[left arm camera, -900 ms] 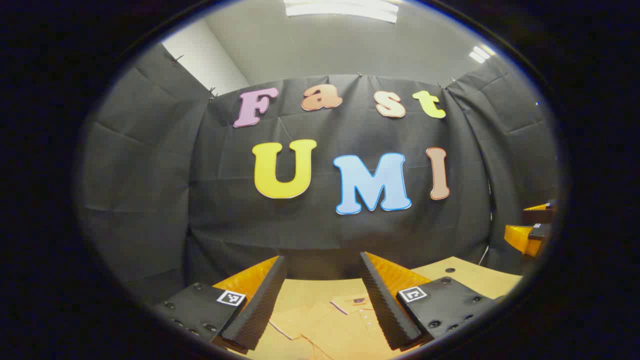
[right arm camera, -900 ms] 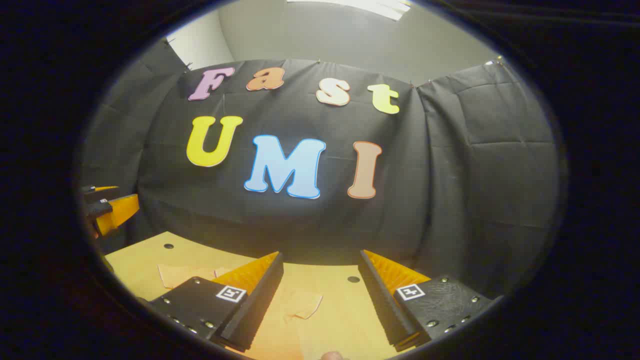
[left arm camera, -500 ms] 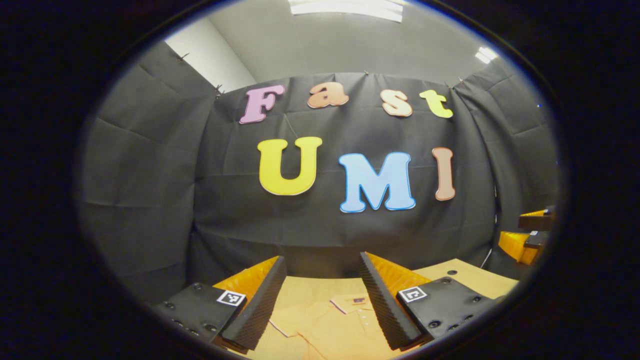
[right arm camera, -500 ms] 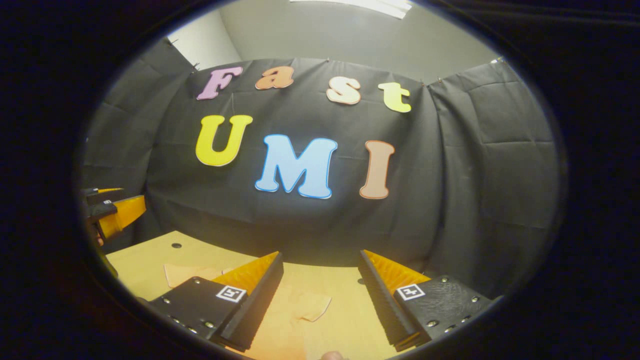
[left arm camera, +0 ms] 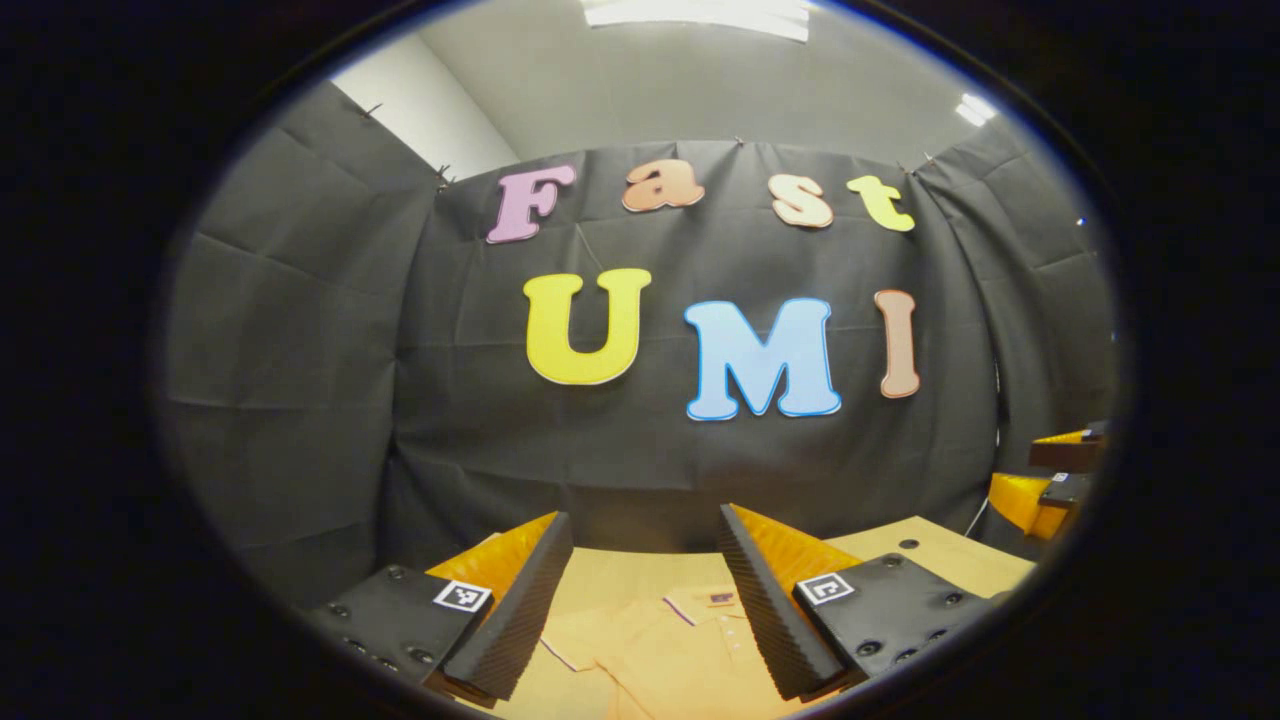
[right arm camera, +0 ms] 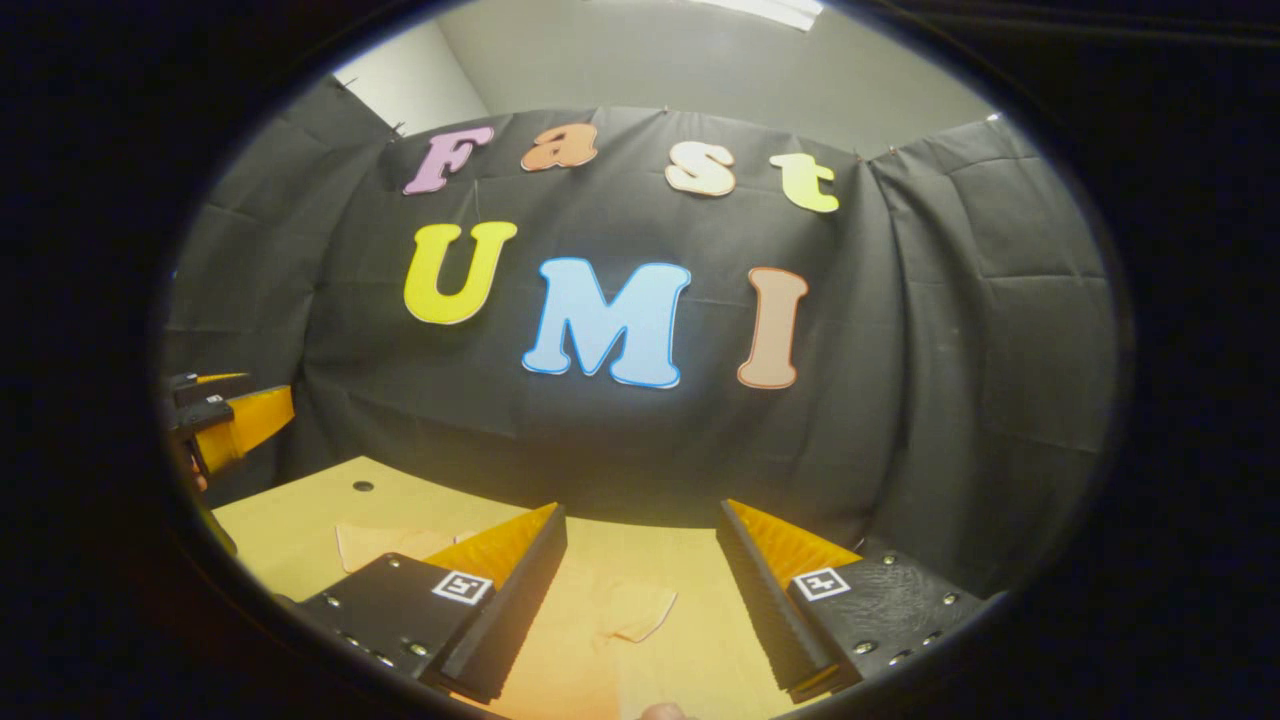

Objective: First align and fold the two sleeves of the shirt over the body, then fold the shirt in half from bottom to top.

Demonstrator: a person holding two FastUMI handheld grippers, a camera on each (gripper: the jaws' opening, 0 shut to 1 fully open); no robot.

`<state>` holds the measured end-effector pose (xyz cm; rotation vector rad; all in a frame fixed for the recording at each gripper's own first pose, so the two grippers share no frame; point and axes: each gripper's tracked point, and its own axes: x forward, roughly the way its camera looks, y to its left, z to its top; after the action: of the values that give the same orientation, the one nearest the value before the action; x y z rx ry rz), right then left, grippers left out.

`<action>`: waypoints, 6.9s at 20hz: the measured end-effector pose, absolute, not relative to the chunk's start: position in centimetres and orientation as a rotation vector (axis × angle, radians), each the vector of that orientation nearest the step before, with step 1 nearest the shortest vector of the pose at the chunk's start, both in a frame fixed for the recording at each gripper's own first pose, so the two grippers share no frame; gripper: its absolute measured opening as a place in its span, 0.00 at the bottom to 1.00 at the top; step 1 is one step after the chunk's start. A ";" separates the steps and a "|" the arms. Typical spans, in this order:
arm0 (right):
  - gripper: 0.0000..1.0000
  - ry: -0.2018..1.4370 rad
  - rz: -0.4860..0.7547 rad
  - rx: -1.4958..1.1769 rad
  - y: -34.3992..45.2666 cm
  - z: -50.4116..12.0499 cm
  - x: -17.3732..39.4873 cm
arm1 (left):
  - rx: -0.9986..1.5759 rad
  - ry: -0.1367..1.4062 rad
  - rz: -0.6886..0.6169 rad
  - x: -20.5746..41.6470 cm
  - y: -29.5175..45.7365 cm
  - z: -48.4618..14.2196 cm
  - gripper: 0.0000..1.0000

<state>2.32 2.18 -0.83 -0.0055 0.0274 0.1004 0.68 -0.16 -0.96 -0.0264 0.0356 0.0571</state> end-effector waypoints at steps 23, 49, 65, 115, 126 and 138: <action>0.94 0.479 0.190 -0.012 3.6 -19.9 17.2 | -0.014 0.118 0.175 1.5 1.2 -4.8 0.97; 0.52 0.863 0.096 0.138 2.7 -35.4 23.8 | -0.009 0.175 0.203 -2.7 -0.6 -6.8 0.98; 0.01 0.698 0.239 -0.055 9.6 -28.0 23.0 | -0.053 0.147 0.276 -6.8 3.8 -6.8 0.95; 0.97 0.397 0.342 -0.079 11.4 -13.5 4.8 | -0.255 0.575 0.365 12.3 14.4 -35.2 0.94; 0.97 0.434 0.303 -0.030 11.1 -13.8 3.3 | -0.238 0.711 0.381 14.1 15.3 -42.4 0.96; 0.97 0.477 0.335 0.025 12.5 -15.0 2.5 | -0.161 0.762 0.370 13.9 15.3 -43.0 0.40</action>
<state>2.49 12.52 -15.01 0.0248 0.4774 0.3346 13.93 15.32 -43.00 -0.1611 0.7619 0.3698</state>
